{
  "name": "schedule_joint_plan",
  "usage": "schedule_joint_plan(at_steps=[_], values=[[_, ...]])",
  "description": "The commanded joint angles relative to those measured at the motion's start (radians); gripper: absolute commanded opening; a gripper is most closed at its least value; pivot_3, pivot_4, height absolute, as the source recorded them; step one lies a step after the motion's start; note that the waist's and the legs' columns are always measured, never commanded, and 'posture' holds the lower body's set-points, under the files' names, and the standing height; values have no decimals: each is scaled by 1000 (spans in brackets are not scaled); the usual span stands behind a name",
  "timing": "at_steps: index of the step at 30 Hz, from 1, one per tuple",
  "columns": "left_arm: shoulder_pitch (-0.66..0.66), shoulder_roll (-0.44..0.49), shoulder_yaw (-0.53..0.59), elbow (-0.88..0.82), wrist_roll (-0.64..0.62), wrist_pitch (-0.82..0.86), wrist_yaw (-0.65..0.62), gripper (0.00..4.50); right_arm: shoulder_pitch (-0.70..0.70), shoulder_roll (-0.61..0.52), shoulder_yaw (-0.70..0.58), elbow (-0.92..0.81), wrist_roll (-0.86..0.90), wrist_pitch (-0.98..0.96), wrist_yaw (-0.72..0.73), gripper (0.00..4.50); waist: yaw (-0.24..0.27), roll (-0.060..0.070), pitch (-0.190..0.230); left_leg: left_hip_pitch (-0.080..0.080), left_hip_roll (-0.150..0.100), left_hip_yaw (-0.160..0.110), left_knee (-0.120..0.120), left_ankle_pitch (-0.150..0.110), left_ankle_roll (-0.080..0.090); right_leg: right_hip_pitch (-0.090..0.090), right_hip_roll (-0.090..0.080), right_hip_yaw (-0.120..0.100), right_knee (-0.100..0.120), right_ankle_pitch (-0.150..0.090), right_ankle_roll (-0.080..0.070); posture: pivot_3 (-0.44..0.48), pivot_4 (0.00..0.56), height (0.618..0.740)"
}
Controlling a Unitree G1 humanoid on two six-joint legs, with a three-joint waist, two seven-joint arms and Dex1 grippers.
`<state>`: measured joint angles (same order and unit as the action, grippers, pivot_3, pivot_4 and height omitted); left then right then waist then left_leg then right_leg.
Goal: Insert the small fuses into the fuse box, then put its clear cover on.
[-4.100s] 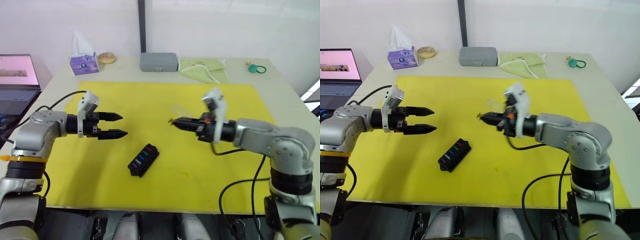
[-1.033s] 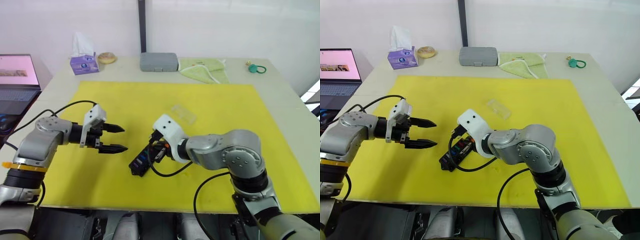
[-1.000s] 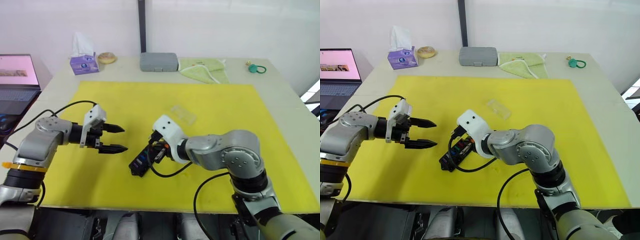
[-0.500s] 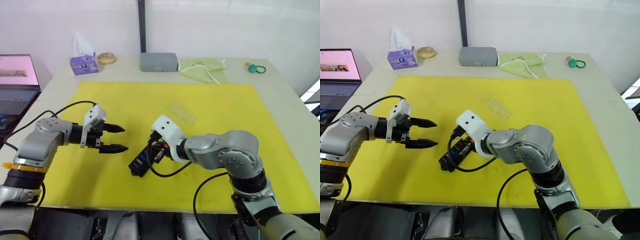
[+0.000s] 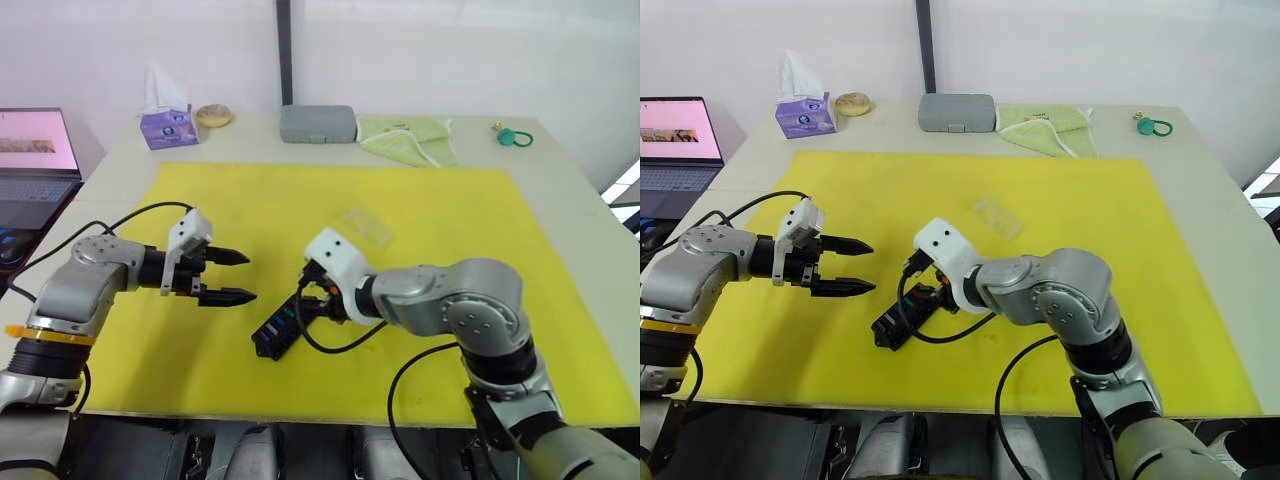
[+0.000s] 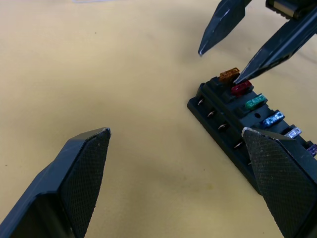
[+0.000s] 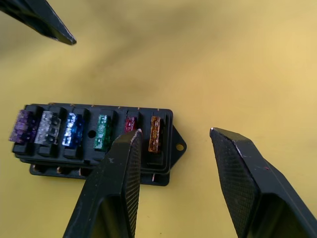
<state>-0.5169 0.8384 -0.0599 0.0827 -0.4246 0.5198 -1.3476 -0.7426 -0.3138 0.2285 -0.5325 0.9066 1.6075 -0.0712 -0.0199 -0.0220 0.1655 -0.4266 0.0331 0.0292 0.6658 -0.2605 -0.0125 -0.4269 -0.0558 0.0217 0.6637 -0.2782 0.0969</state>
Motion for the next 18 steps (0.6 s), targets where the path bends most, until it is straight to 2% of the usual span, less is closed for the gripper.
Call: schedule_joint_plan(at_steps=[1,6,10,14,15,18], values=[[-14,3,20,3,-3,-13,-4,4500,-29,-27,-49,-43,30,7,24,2292,0,0,0,0,0,0,0,0,0,0,0,0,0,0,0,0,150,737],[-38,18,19,34,7,-28,-22,4500,-19,-30,-109,-95,23,-31,90,2292,0,0,0,0,0,0,0,0,0,0,0,0,0,0,0,0,150,737],[-60,39,11,72,28,-50,-46,4500,63,-107,-55,-154,-65,-208,174,2292,1,0,0,0,0,0,0,0,0,0,0,0,0,0,0,0,150,737],[-83,40,8,108,40,-60,-57,4500,191,-129,3,-179,-134,-431,304,384,2,0,0,0,-1,0,0,0,0,0,0,0,-1,0,0,0,150,737],[-84,39,7,110,41,-59,-59,4500,222,-143,32,-177,-170,-480,327,55,2,0,0,0,-1,0,0,0,0,0,0,0,-1,0,0,0,150,737],[-85,39,6,113,44,-58,-65,4500,263,-164,86,-160,-241,-554,364,55,0,0,0,0,-1,0,0,0,0,0,1,0,-1,0,0,0,150,737]])
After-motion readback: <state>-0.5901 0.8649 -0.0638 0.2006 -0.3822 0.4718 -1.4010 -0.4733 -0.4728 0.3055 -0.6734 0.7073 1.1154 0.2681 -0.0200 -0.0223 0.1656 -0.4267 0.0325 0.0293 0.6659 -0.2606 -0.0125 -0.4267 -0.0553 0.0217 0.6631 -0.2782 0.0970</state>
